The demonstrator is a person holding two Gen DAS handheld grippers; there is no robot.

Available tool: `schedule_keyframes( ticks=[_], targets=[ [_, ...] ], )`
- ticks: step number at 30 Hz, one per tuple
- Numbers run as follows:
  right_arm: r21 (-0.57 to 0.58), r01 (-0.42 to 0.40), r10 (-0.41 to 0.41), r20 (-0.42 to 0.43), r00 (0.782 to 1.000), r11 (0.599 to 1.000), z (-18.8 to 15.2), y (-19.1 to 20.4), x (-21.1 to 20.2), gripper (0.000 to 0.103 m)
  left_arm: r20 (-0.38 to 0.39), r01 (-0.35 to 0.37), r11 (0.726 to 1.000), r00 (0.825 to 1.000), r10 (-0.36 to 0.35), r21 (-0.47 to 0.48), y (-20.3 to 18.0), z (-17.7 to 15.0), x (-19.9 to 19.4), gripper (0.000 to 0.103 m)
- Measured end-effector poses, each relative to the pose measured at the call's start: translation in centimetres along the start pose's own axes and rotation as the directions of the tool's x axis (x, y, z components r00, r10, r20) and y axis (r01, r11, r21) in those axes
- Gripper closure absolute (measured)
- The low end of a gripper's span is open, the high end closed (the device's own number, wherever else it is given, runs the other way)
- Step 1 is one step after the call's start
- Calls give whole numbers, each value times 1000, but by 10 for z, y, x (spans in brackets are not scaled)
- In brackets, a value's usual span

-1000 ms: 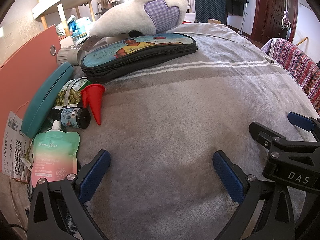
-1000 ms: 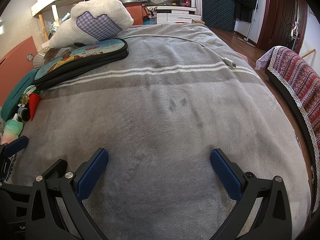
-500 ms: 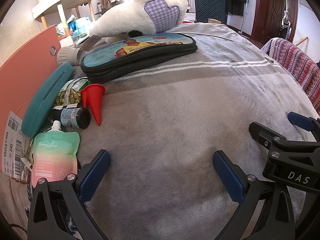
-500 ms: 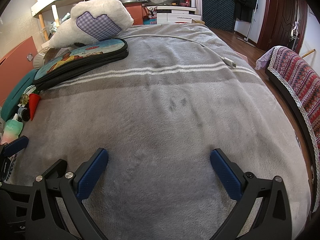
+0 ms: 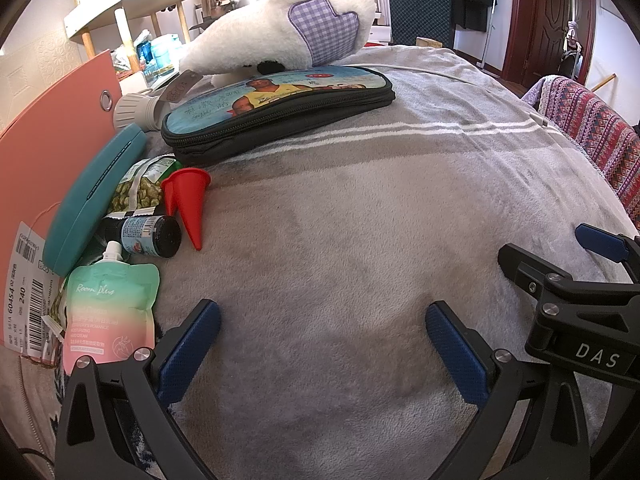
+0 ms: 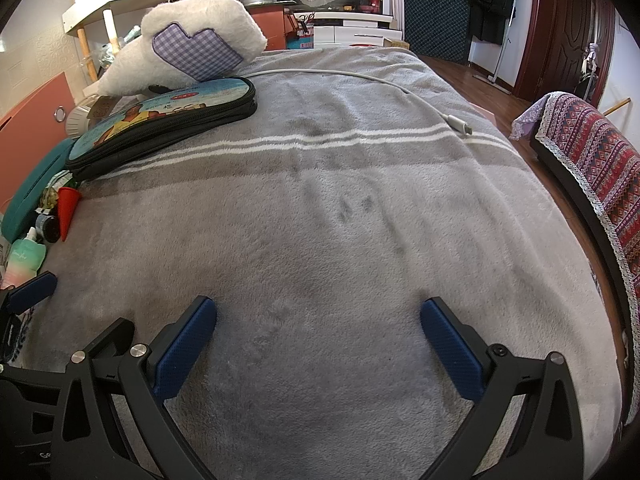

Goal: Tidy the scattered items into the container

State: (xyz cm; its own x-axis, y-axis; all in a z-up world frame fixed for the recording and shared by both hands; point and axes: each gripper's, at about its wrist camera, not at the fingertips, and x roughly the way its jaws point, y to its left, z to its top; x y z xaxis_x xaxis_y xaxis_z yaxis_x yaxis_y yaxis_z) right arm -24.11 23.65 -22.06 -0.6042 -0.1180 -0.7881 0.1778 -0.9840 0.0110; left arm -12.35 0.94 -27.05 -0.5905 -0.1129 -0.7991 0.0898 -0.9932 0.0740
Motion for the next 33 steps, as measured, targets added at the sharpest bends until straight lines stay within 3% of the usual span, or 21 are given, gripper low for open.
schedule_keyframes(
  ticks=[33],
  targets=[
    [-1, -1, 1, 0, 1000, 1000, -1, 0, 1, 0, 0, -1, 1000, 1000, 1, -2, -2, 1, 2, 0]
  ],
)
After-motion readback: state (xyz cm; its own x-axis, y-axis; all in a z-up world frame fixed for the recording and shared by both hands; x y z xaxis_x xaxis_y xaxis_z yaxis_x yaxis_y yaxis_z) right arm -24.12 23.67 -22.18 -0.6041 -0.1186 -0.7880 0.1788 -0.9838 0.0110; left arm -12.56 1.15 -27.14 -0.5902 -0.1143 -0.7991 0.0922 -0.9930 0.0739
